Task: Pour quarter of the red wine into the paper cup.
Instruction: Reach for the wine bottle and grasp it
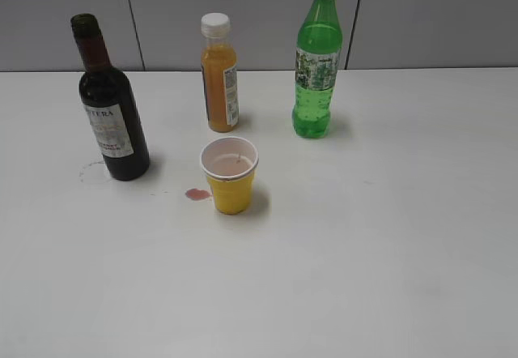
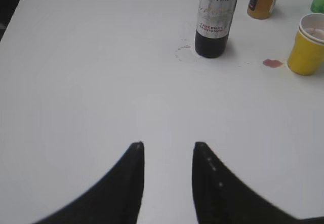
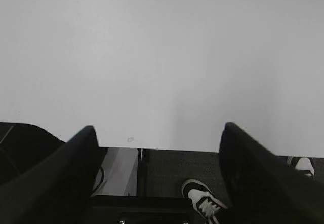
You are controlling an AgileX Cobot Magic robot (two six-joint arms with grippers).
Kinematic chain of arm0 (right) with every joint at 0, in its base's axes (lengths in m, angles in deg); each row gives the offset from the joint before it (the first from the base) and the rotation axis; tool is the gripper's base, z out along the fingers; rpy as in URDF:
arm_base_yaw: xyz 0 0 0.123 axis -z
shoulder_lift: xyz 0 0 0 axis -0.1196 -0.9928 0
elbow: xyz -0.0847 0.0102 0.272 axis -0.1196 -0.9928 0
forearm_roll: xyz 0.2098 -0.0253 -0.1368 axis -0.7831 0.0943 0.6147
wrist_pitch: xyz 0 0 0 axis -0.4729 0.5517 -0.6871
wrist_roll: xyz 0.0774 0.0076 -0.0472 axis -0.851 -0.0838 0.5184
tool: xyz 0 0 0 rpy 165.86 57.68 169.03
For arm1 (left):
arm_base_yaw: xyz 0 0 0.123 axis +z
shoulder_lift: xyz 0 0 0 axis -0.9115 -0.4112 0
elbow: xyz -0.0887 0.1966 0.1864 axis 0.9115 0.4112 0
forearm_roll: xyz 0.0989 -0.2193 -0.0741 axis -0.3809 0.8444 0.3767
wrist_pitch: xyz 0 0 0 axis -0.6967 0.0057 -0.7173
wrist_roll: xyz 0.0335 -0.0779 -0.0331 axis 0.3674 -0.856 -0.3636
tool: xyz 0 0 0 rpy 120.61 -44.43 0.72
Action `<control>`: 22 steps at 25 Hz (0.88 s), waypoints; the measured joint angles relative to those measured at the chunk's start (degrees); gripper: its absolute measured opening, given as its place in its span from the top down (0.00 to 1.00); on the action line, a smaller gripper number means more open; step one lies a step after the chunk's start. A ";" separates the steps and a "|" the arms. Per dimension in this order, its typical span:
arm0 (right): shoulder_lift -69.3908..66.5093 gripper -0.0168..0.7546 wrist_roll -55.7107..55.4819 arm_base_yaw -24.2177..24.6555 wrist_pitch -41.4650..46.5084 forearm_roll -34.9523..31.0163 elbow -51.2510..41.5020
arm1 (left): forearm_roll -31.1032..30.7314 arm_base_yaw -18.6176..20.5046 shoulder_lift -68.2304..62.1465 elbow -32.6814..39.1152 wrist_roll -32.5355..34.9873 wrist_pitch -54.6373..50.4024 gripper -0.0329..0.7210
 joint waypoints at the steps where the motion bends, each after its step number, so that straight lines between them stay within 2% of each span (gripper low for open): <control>1: 2.75 0.25 0.00 0.00 -0.48 0.00 -2.04 | 0.00 0.00 0.00 0.00 0.00 0.00 0.64; 8: 22.87 0.25 0.01 0.00 -2.94 -0.82 -12.07 | 0.00 0.00 0.00 0.00 0.00 0.07 0.64; 12: 33.40 0.25 0.01 0.00 -4.52 -3.25 -12.83 | 0.00 0.00 0.00 0.00 0.00 0.07 0.64; 22: 50.84 0.25 0.01 0.00 -4.85 -3.96 -13.15 | 0.00 0.00 0.00 0.00 0.00 0.07 0.64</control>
